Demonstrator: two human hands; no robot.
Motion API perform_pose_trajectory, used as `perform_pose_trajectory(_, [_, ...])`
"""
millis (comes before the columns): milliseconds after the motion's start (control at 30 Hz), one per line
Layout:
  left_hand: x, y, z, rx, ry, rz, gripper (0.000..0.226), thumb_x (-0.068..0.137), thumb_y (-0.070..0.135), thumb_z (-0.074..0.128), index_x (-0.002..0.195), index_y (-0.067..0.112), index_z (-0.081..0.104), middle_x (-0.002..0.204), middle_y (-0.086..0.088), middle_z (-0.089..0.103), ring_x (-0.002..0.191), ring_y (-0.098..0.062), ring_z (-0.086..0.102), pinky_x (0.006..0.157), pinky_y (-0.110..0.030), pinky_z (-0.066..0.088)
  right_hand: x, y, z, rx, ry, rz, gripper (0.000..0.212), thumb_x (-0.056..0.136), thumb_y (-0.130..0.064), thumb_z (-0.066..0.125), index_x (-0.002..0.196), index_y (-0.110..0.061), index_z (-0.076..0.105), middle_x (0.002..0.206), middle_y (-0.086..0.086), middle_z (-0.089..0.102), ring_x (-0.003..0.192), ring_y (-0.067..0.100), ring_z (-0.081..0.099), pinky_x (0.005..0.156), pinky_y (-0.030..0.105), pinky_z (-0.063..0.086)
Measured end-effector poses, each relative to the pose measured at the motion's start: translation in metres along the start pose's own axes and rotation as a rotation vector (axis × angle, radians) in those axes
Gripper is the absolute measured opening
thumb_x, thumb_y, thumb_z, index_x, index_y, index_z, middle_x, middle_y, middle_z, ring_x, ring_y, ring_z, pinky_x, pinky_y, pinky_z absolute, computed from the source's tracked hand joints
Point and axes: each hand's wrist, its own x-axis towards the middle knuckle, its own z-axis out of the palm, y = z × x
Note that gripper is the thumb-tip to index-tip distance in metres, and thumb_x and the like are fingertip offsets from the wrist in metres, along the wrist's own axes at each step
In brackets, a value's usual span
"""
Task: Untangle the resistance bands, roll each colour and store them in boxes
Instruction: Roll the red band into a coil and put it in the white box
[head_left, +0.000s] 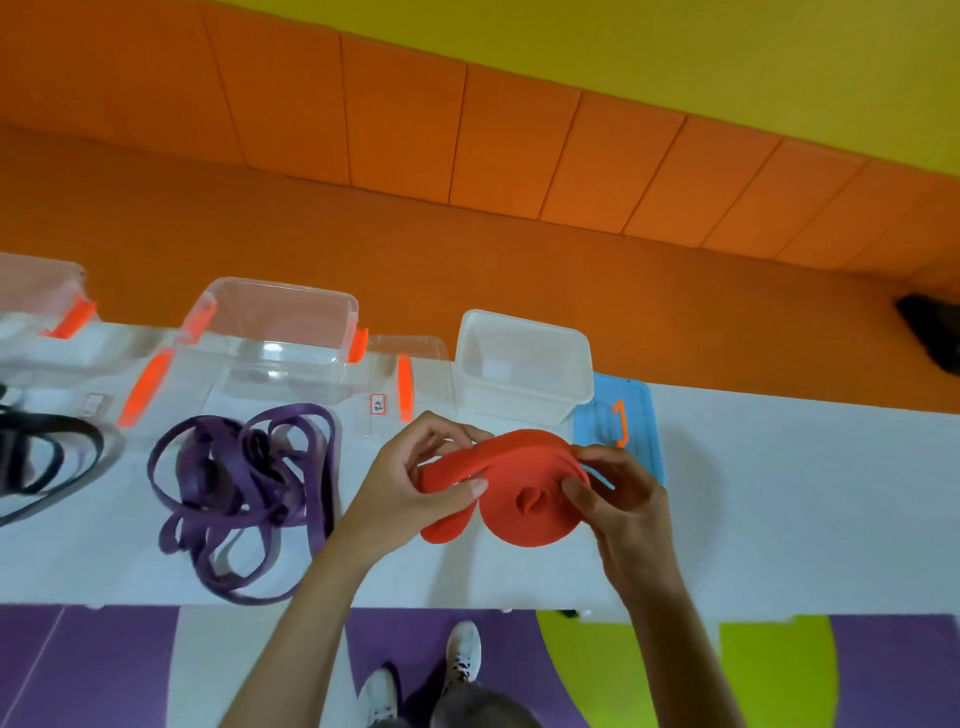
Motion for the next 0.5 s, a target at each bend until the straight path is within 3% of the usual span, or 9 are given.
perform_pose_trajectory(100, [-0.006, -0.005, -0.001, -0.029, 0.083, 0.03, 0.028, 0.085, 0.005, 0.082, 0.099, 0.019, 0.062, 0.125, -0.004, 0.076, 0.122, -0.026, 0.07, 0.092, -0.029, 0.059, -0.003, 0.006, 0.016, 0.105, 0.046, 0.044, 0.048, 0.059, -0.036, 0.102, 0.098, -0.019, 0.079, 0.103, 0.005, 0.078, 0.096, 0.017, 0.075, 0.073, 0.027, 0.06])
perform_pose_trajectory(200, [-0.011, -0.011, -0.002, -0.084, 0.159, 0.012, 0.026, 0.082, 0.017, 0.083, 0.099, 0.02, 0.064, 0.125, -0.002, 0.075, 0.116, -0.024, 0.071, 0.089, -0.027, 0.058, -0.003, 0.011, 0.028, 0.17, 0.059, 0.093, 0.036, 0.065, -0.018, 0.097, 0.095, -0.022, 0.079, 0.102, 0.004, 0.077, 0.091, 0.016, 0.075, 0.066, 0.025, 0.059])
perform_pose_trajectory(333, [-0.01, -0.025, 0.0, -0.156, 0.195, -0.082, 0.035, 0.083, 0.038, 0.078, 0.112, 0.022, 0.066, 0.119, 0.003, 0.07, 0.109, -0.024, 0.071, 0.085, -0.038, 0.059, 0.007, 0.019, 0.033, 0.199, 0.099, 0.128, 0.037, 0.063, -0.026, 0.097, 0.094, -0.021, 0.078, 0.104, 0.005, 0.074, 0.093, 0.017, 0.074, 0.064, 0.027, 0.059])
perform_pose_trajectory(400, [-0.006, -0.032, 0.003, -0.155, 0.265, -0.135, 0.035, 0.086, 0.047, 0.07, 0.11, 0.022, 0.068, 0.115, -0.001, 0.071, 0.108, -0.028, 0.07, 0.088, -0.043, 0.057, 0.015, 0.024, 0.031, 0.207, 0.118, 0.139, 0.028, 0.067, -0.019, 0.089, 0.092, -0.023, 0.078, 0.102, 0.003, 0.074, 0.093, 0.016, 0.074, 0.063, 0.027, 0.058])
perform_pose_trajectory(500, [0.01, -0.037, 0.008, -0.112, 0.33, -0.164, 0.025, 0.086, 0.047, 0.07, 0.102, 0.028, 0.071, 0.104, 0.005, 0.072, 0.095, -0.012, 0.071, 0.08, -0.026, 0.057, 0.031, 0.035, 0.027, 0.213, 0.145, 0.15, 0.023, 0.071, -0.011, 0.082, 0.09, -0.023, 0.079, 0.101, 0.002, 0.075, 0.093, 0.015, 0.074, 0.065, 0.029, 0.059])
